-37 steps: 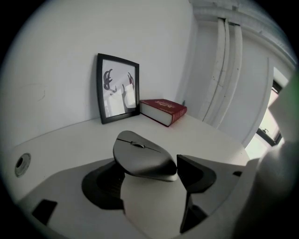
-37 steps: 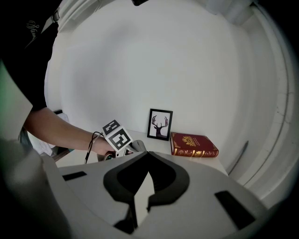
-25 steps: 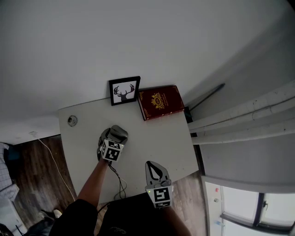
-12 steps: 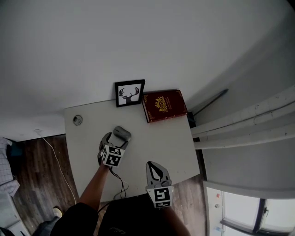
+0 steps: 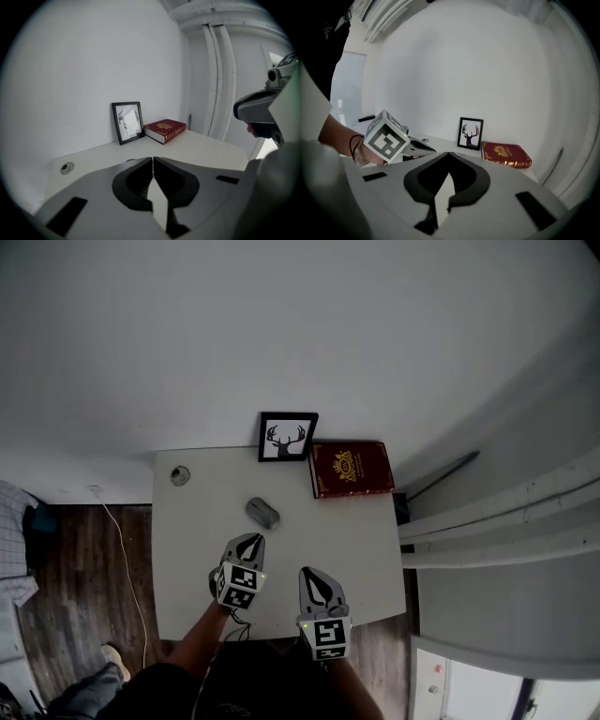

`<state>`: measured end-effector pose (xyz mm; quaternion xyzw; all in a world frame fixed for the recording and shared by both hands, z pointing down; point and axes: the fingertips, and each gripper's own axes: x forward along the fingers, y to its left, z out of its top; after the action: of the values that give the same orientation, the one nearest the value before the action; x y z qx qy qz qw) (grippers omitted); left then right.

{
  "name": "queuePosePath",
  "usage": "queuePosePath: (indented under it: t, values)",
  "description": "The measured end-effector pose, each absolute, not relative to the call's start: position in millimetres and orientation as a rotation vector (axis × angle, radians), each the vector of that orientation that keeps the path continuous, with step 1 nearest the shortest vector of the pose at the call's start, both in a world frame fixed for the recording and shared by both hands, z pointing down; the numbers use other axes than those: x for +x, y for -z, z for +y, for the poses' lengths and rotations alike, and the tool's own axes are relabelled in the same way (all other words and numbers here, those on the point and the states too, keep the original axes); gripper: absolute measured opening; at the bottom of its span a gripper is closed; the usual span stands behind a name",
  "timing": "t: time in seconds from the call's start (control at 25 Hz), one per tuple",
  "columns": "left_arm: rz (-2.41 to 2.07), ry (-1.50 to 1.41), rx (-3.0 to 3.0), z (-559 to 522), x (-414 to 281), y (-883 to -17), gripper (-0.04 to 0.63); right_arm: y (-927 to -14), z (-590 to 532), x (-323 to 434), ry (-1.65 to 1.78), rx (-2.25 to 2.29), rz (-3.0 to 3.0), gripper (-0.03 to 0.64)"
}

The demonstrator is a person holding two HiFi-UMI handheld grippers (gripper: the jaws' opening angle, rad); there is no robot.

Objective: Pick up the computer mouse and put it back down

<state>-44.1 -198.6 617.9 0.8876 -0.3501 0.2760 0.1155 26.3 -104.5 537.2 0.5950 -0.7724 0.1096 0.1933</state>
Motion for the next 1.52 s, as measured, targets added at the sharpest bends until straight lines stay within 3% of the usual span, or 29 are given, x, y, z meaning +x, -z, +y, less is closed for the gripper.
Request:
queuePosePath:
  t: [0.6, 1.12, 1.52]
  values:
    - [-1.258, -0.569, 2.555, -105.2, -7.3, -549.5, 0.002, -505.5, -73.6, 67.7, -0.172, 1.589, -2.349, 0.02]
    - [-1.459, -0.405, 2.53, -1.9, 44.0, -499.8, 0.002, -482.1, 20.4, 114.5, -0.077, 1.558, -2.484, 0.02]
    - [-1.574, -0.343, 2.54, 52.9, 31.1, -462.5, 0.002, -451.8, 61.4, 106.1, -0.023, 1.574, -2.564, 0.02]
